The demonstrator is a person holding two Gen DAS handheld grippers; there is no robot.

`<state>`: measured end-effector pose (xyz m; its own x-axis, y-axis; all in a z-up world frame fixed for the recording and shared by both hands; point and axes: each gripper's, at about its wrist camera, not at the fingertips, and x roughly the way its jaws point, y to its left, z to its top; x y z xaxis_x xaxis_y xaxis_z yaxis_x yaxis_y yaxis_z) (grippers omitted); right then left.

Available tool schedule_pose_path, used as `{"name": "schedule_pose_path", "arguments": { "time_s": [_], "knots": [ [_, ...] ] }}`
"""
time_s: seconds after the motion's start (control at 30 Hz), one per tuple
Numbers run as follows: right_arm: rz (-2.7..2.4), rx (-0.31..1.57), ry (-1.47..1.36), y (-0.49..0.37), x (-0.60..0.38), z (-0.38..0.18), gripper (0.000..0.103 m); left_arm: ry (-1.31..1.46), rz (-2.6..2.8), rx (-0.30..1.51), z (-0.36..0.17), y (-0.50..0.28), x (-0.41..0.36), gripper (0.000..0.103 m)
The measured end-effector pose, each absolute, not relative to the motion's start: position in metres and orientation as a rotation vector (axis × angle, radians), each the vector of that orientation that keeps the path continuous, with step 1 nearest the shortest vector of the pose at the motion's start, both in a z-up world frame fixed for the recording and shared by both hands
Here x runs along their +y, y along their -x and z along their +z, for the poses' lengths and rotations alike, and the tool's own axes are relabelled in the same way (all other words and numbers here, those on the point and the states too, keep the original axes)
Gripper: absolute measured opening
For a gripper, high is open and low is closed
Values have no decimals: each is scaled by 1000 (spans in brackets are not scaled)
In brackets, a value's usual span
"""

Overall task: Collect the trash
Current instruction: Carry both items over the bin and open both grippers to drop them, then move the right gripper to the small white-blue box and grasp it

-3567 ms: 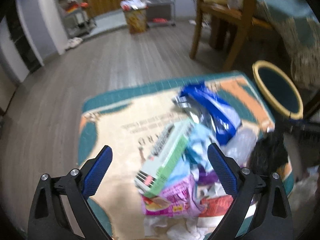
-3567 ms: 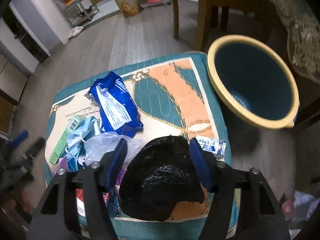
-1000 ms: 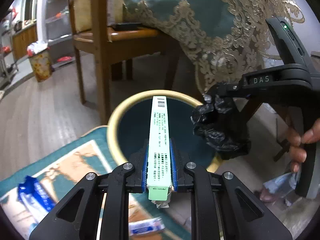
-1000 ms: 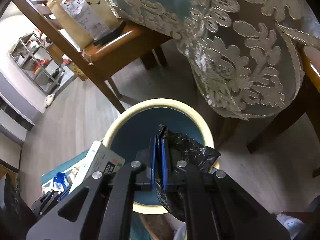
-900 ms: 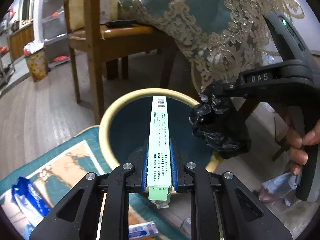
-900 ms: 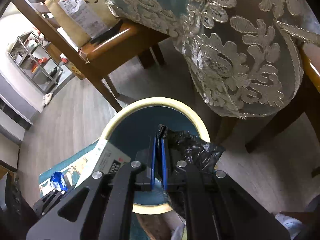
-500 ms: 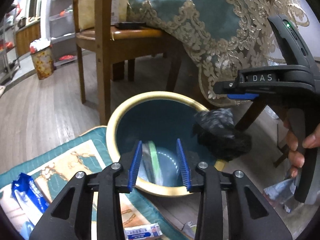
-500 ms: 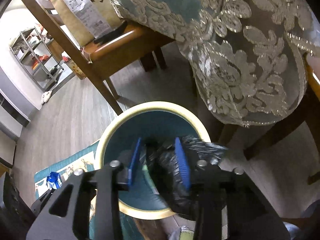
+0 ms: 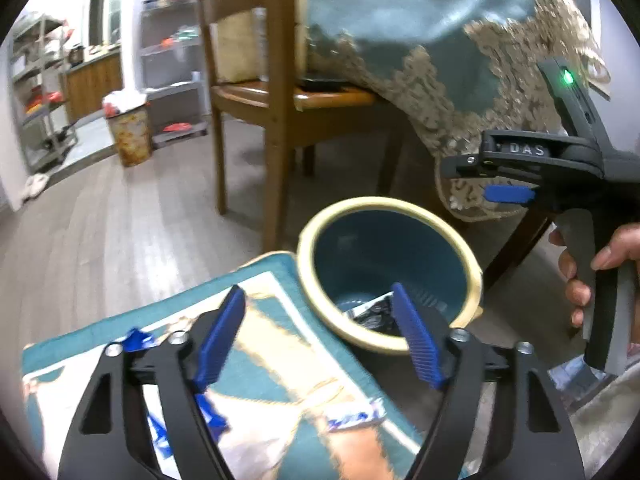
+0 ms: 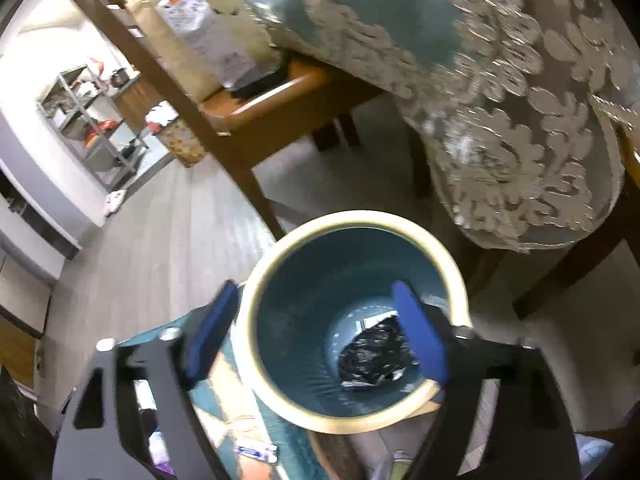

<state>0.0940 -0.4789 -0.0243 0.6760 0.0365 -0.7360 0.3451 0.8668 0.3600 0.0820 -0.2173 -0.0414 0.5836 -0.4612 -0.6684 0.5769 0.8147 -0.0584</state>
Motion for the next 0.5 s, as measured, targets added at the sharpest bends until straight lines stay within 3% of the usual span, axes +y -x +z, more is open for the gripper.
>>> {"name": "schedule_pose_path", "arguments": {
  "time_s": [0.13, 0.5],
  "knots": [
    [-152, 812, -482, -93, -462, -18, 93, -157, -554, 711, -23, -74, -185, 89],
    [-67, 824, -430, -88, -409, -9, 97, -210, -344, 633, 38, -69, -58, 95]
  ]
}}
